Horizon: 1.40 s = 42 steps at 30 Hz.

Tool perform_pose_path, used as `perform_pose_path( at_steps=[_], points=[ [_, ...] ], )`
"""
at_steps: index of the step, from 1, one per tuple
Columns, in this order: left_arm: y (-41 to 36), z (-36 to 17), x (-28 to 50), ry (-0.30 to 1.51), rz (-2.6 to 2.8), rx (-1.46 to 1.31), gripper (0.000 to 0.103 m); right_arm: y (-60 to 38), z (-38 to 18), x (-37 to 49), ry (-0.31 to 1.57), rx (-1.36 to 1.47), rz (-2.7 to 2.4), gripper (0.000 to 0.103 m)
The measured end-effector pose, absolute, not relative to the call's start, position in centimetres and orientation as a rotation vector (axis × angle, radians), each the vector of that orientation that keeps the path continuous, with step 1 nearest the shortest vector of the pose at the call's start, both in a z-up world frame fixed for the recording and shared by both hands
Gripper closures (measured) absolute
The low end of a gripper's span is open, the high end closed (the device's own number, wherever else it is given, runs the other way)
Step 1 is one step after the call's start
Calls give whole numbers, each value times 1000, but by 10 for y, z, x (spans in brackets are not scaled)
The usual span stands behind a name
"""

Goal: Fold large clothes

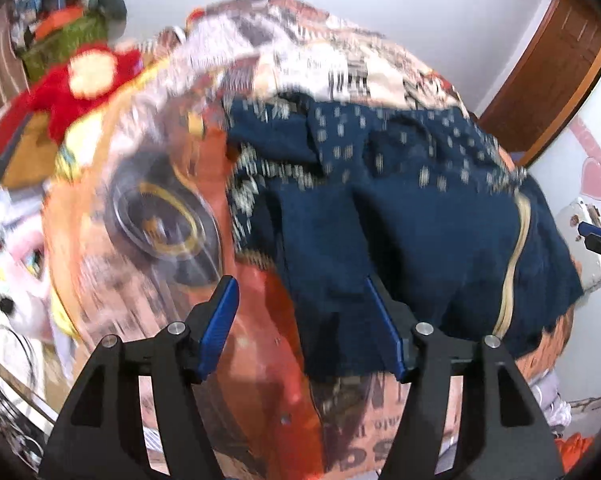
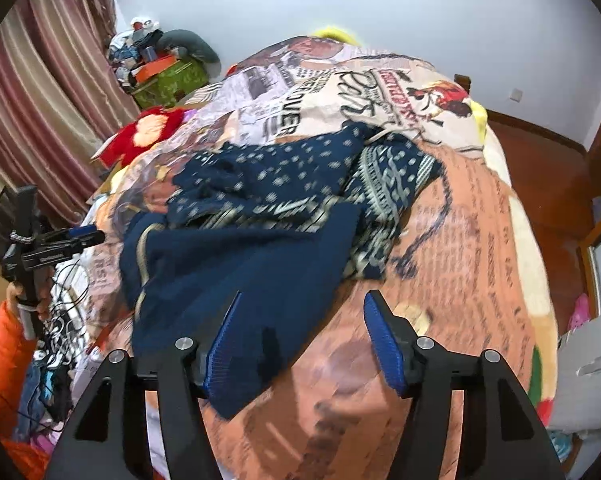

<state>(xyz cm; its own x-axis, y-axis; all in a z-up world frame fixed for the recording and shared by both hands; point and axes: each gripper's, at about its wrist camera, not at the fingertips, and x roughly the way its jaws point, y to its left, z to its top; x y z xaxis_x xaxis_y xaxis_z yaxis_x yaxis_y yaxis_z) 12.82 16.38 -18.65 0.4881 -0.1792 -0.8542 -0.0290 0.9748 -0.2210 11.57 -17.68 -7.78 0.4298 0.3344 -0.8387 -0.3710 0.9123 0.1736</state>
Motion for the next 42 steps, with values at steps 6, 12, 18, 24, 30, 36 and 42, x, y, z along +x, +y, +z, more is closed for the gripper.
perform_pose_path(
  at_steps=[6, 12, 18, 24, 30, 36, 42],
  points=[
    [148, -244, 124, 1185, -153, -317, 40, -162, -104, 90, 1113, -37, 472, 43],
    [137, -275, 134, 1226, -178, -394, 39, -151, -126, 85, 1150, -26, 482, 43],
    [133, -275, 147, 1217, -251, -457, 63, -144, -127, 92, 1123, -2, 503, 52],
    [116, -260, 148, 1189, -222, -327, 96, -137, -128, 96, 1108, -18, 525, 81],
    [117, -223, 142, 1105, -207, -273, 97, -138, -121, 95, 1058, -14, 529, 92],
    [130, -158, 136, 946, -194, -235, 98, -145, -97, 96, 990, 18, 547, 93],
    [132, -108, 155, 835, -193, -234, 99, -149, -58, 111, 880, 22, 554, 93]
  ],
)
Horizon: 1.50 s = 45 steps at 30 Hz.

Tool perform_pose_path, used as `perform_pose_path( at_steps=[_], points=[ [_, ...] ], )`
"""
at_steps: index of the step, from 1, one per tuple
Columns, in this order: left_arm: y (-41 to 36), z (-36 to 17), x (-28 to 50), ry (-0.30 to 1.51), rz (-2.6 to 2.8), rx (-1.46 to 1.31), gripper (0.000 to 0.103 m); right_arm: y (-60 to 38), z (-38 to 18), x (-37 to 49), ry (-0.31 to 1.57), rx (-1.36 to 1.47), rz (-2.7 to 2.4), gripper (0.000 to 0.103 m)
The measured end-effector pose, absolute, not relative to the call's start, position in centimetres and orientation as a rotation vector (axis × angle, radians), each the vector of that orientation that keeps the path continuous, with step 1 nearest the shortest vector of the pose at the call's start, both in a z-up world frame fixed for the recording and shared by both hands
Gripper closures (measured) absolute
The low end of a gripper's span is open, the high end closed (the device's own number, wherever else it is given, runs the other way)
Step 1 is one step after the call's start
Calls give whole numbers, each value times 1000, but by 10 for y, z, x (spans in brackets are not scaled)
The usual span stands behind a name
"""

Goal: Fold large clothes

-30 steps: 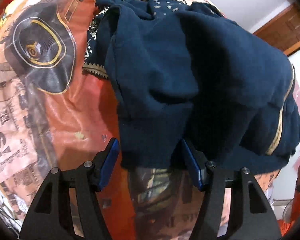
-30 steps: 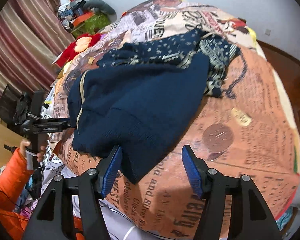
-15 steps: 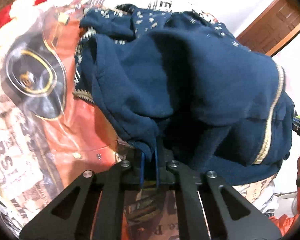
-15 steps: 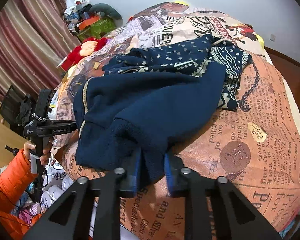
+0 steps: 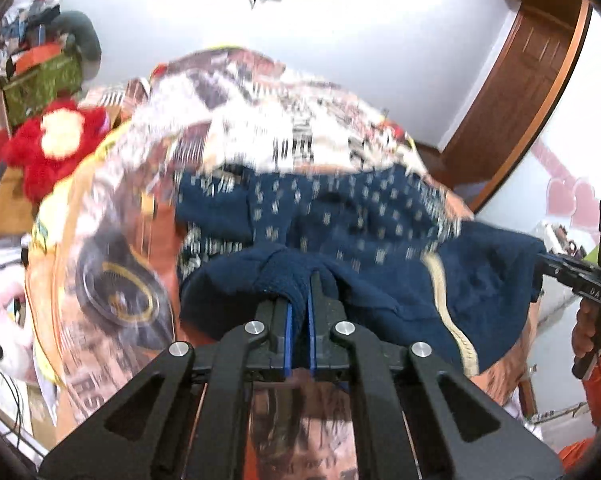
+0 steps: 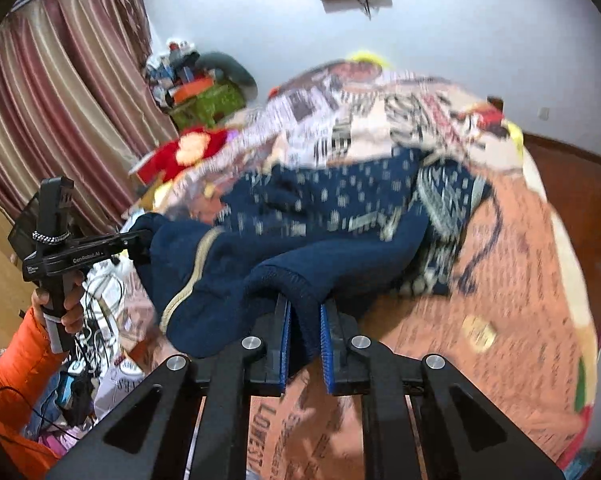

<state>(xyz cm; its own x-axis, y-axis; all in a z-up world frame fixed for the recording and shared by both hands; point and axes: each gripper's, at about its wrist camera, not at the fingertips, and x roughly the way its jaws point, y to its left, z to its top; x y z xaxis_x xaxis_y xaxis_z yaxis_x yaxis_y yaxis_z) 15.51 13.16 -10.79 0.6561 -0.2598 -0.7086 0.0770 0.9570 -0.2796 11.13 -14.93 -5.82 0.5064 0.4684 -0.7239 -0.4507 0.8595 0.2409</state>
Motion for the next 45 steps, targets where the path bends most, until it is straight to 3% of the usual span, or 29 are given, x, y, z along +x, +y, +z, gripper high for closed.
perform_pose_path(
  at_steps=[5, 12, 25, 32, 35, 36, 37, 38, 42, 43, 45],
  points=[
    [138, -80, 192, 793, -184, -261, 99, -153, -34, 143, 803, 22, 540, 93],
    [165, -102, 275, 840, -114, -355, 99, -154, -33, 226, 791, 59, 497, 93],
    [187, -221, 387, 1094, -30, -359, 98, -180, -140, 379, 1051, 164, 367, 93],
    [185, -224, 414, 1113, -30, -299, 98, -197, -156, 397, 1102, 229, 409, 91],
    [181, -206, 419, 1093, -36, -258, 95, -205, -139, 393, 1053, 169, 350, 77],
    [180, -200, 419, 1083, -35, -245, 94, -209, -134, 391, 1038, 158, 338, 66],
    [179, -194, 419, 1074, -33, -229, 93, -214, -127, 388, 1023, 153, 331, 58],
    [177, -186, 417, 1060, -30, -203, 91, -217, -122, 386, 1019, 152, 333, 56],
    [174, -159, 405, 980, -1, -121, 47, -223, -109, 370, 1018, 104, 355, 53],
    [174, -154, 402, 964, -2, -116, 41, -222, -107, 364, 1017, 86, 358, 48],
    [177, -147, 394, 948, -5, -122, 40, -217, -109, 354, 1021, 51, 373, 42]
  ],
)
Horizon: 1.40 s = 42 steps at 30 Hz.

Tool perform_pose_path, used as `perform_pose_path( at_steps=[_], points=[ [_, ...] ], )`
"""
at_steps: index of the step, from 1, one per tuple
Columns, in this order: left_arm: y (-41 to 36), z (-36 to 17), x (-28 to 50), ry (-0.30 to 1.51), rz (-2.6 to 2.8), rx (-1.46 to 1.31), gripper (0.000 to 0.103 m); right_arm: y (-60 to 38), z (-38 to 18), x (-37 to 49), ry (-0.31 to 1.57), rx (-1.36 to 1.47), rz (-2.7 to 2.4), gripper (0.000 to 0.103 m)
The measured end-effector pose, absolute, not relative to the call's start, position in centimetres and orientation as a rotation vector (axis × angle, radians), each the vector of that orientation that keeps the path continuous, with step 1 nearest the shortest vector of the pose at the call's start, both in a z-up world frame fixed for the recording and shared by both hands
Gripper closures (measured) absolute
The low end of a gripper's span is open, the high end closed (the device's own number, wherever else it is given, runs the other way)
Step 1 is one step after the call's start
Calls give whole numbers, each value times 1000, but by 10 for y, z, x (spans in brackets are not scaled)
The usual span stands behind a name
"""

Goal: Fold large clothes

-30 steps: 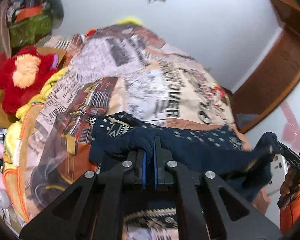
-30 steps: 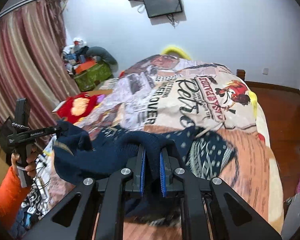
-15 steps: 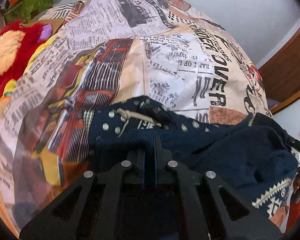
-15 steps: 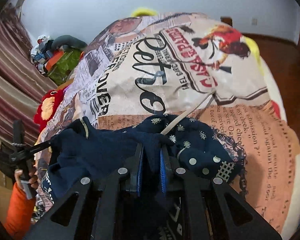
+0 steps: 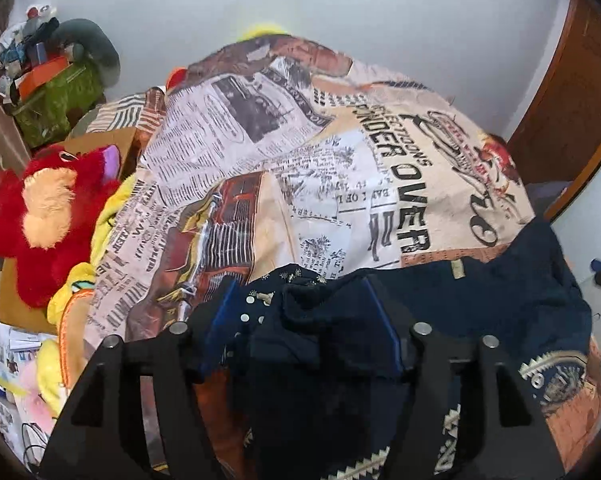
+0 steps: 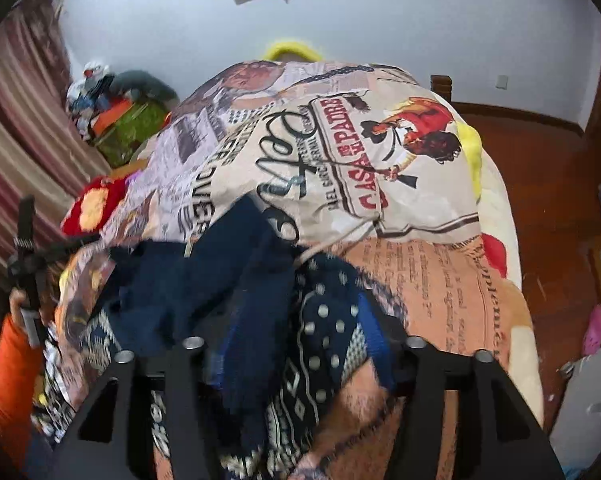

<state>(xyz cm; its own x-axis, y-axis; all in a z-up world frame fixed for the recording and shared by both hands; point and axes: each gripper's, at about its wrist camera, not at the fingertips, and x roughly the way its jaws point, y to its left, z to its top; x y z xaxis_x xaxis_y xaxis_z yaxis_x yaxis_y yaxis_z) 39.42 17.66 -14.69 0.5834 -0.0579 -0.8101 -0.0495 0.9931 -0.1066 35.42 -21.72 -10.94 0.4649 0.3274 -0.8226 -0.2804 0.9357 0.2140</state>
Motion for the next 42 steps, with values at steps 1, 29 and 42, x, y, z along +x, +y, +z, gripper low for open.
perform_pose_path(
  at_steps=[1, 29, 42],
  points=[
    [179, -147, 390, 954, -4, -130, 39, -215, -112, 350, 1023, 38, 381, 42],
    [188, -247, 348, 1162, 21, -112, 39, -182, -120, 339, 972, -19, 389, 96],
    [191, -222, 378, 1109, 7, -49, 39, -196, -144, 353, 1115, 7, 449, 85]
  ],
)
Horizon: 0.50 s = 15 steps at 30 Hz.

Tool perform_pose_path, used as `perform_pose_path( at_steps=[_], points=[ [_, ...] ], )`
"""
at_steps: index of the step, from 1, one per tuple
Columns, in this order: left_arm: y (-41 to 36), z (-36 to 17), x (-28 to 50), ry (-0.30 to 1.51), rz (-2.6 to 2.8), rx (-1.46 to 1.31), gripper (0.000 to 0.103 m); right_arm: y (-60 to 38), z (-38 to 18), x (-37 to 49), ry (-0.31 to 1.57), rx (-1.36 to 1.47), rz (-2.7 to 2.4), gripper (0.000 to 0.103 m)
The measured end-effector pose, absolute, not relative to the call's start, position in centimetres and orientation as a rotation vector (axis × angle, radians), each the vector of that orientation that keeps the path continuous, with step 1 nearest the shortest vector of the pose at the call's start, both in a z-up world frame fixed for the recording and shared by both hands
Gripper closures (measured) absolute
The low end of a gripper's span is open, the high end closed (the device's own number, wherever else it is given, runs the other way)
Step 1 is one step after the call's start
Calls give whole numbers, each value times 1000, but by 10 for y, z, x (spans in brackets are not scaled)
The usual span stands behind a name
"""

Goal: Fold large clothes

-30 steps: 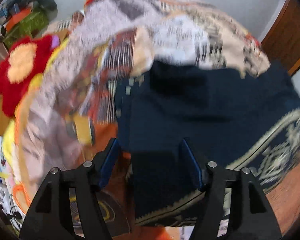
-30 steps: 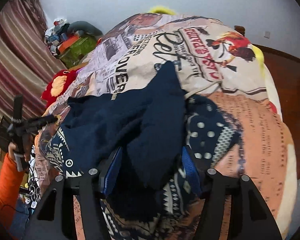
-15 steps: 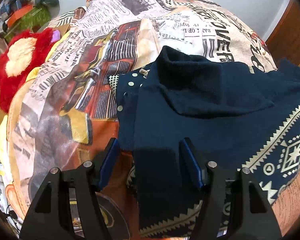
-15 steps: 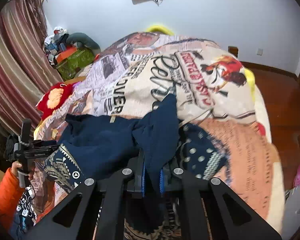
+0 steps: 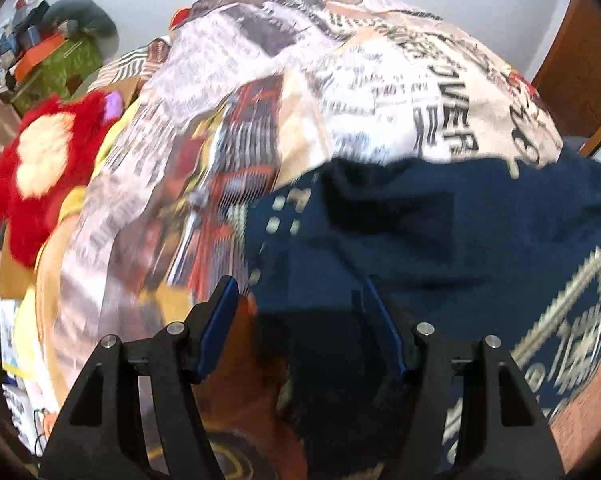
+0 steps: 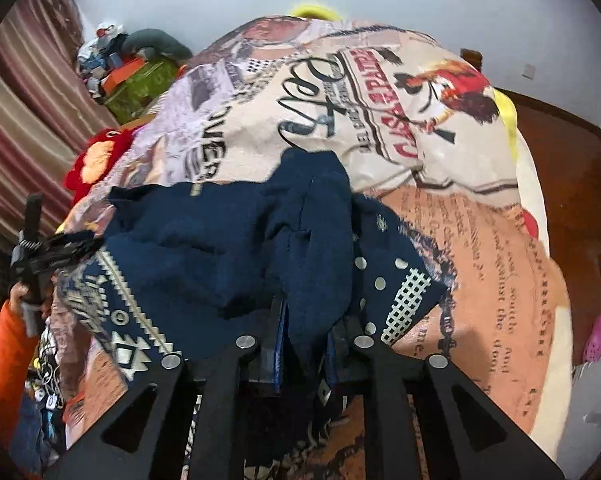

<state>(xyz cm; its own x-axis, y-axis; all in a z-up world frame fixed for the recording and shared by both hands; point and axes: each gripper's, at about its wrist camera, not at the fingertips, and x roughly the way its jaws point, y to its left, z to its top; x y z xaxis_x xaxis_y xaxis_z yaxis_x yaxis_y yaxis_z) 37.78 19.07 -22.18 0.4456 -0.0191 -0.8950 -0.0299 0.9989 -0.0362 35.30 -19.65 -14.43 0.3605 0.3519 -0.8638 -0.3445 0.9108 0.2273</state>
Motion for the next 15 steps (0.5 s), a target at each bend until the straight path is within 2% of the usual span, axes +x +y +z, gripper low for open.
perform_pose_path(
  at_steps=[7, 14, 15],
  points=[
    [167, -239, 432, 1152, -65, -60, 39, -182, -129, 376, 1119, -7, 475, 80],
    [176, -264, 461, 1156, 86, 84, 38, -192, -136, 375, 1174, -34, 476, 80],
    [178, -264, 461, 1147, 95, 99, 37, -196, -136, 372, 1175, -24, 468, 75]
  ],
)
